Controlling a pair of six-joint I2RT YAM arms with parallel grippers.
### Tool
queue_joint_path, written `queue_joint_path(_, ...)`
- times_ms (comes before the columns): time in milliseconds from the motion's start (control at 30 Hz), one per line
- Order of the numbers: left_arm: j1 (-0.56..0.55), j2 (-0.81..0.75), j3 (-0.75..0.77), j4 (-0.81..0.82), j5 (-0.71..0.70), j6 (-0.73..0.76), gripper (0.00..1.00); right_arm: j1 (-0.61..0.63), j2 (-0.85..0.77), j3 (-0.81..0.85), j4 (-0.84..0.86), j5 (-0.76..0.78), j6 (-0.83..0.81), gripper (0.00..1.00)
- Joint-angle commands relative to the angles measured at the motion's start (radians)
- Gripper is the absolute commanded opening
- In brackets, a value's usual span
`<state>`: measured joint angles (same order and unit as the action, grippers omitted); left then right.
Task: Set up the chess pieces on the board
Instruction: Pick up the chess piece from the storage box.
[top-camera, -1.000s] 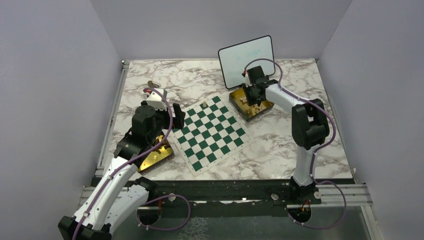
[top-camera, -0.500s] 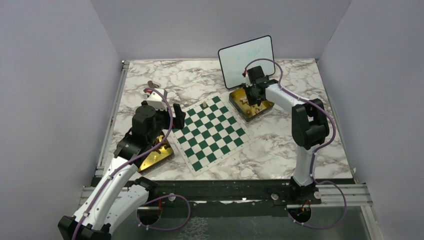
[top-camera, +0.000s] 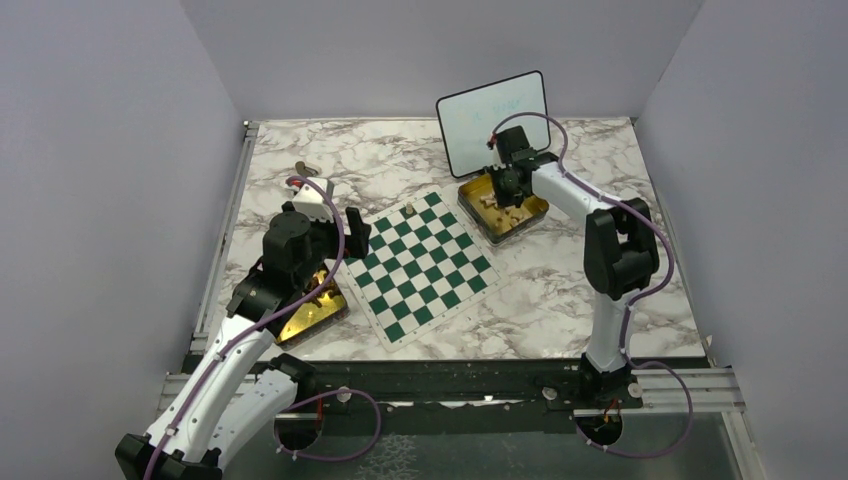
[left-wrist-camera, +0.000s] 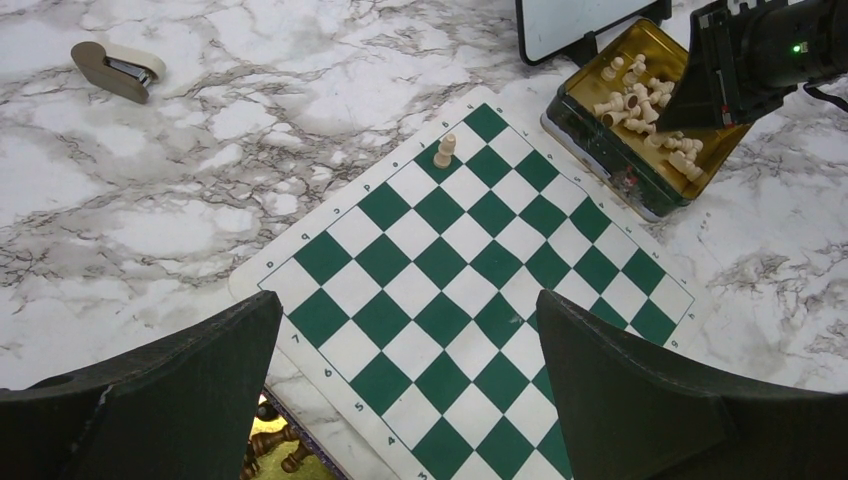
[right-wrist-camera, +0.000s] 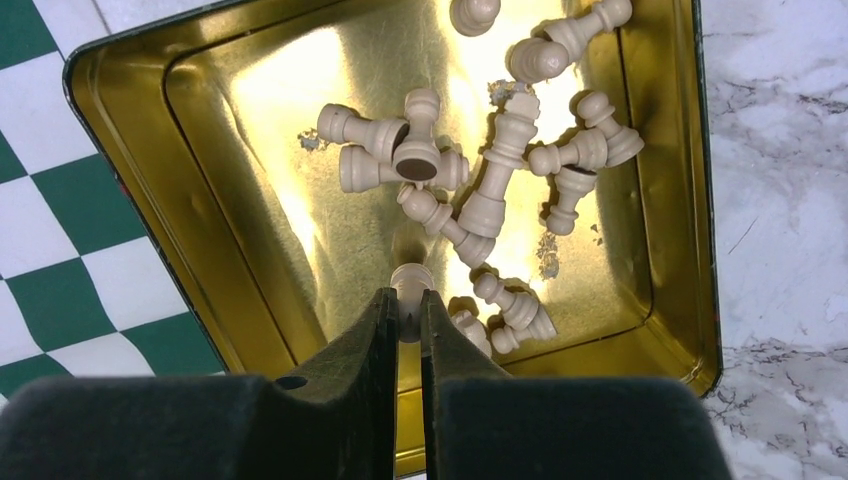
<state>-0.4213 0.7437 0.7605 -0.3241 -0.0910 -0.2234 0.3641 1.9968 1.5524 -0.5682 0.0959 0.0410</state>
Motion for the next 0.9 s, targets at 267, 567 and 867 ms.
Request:
queue_joint_path(267, -0.007, -0.007, -0.004, 0.008, -0.013, -0.002, 0.99, -0.006, -0.123, 0.077, -0.129, -0.041, 0.066, 0.05)
queue_joint_path(567, -0.007, 0.004, -0.002, 0.01, 0.008, -0.011, 0.99, 0.033, -0.171, 0.103, -0.152, -0.121, 0.098, 0.05)
queue_joint_path(867, -0.006, -0.005, -0.003, 0.01, 0.004, -0.007, 0.99, 0.145, -0.07, 0.232, -0.17, -0.101, 0.138, 0.05)
